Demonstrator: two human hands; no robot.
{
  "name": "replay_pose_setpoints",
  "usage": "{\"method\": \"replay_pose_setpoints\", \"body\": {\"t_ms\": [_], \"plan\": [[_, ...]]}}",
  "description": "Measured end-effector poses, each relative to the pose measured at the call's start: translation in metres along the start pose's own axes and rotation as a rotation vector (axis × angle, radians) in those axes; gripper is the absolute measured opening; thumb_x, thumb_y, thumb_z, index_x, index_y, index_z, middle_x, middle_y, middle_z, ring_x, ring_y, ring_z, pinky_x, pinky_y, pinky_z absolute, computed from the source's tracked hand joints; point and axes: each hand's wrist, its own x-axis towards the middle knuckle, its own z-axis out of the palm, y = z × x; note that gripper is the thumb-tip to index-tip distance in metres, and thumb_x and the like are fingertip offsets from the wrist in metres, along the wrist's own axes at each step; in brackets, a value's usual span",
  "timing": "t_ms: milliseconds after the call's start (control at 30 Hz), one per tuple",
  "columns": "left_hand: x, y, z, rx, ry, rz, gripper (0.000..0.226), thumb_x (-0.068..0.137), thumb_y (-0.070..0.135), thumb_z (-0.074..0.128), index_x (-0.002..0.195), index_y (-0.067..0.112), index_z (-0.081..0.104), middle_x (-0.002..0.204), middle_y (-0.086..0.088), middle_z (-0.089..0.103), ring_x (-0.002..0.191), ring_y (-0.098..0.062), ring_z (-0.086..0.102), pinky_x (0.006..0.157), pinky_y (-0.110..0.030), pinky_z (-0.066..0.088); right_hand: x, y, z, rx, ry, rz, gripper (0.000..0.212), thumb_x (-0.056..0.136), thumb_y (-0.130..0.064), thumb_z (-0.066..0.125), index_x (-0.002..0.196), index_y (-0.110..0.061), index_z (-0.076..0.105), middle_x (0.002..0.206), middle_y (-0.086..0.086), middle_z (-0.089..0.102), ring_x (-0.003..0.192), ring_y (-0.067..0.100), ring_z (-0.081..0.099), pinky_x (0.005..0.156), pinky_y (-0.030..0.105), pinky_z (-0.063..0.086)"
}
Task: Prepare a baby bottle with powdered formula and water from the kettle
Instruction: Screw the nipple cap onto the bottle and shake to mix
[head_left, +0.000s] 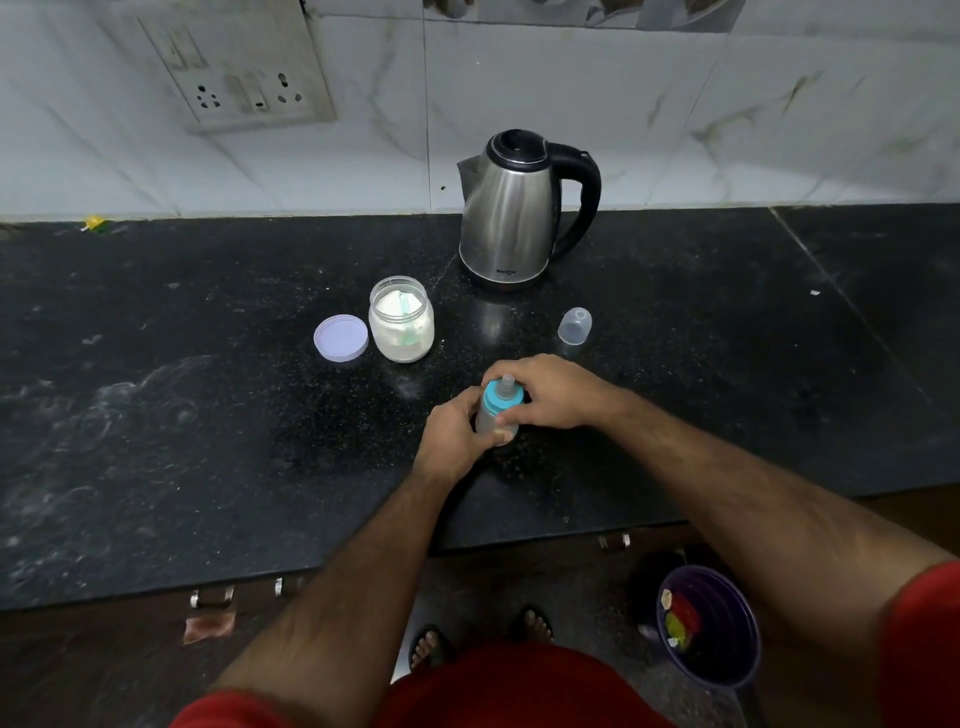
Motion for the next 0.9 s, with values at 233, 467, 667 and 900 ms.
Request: {"method": "replay_pose_setpoints", "body": {"t_ms": [233,467,667,900], "plan": [[-0.002,0.003,0.001,0.038,0.010,0.003,0.047,0.074,0.024,0.084,0.116,0.020,0.064,0.092,0.011,0.069,0.081,0.001,0.062,0.072,-0.016,0.045,-0.012,-0.008,0.030,0.077,0.212,0.134,0.042,0.084,-0.046,0.066,0.120,-0.030,0.055,0.110,-0.004,0.066,0.100,0.015,0.061,0.089,0.042,0.051],[-0.004,0.004,-0.002,0.091,0.010,0.059,0.042,0.081,0.023,0.076,0.122,0.022,0.063,0.095,0.008,0.071,0.084,-0.005,0.064,0.076,-0.023,0.051,-0.016,-0.031,0.056,0.216,0.471,0.327,0.040,0.086,-0.042,0.068,0.119,-0.024,0.057,0.106,-0.002,0.067,0.096,0.017,0.062,0.083,0.038,0.053],[0.001,0.003,-0.007,0.029,-0.063,0.021,0.053,0.073,0.026,0.085,0.122,0.022,0.064,0.102,0.010,0.072,0.093,0.001,0.065,0.076,-0.011,0.046,-0.008,-0.011,-0.001,0.000,0.028,0.147,0.046,0.076,-0.049,0.074,0.117,-0.034,0.059,0.104,-0.013,0.069,0.098,0.010,0.061,0.081,0.036,0.050],[0.001,-0.001,-0.001,-0.012,-0.037,0.003,0.050,0.072,0.023,0.086,0.118,0.023,0.066,0.099,0.011,0.073,0.093,-0.001,0.067,0.083,-0.022,0.052,-0.010,-0.008,0.017,0.021,0.152,0.112,0.037,0.081,-0.049,0.067,0.113,-0.031,0.058,0.102,-0.010,0.069,0.094,0.014,0.063,0.082,0.038,0.051]]}}
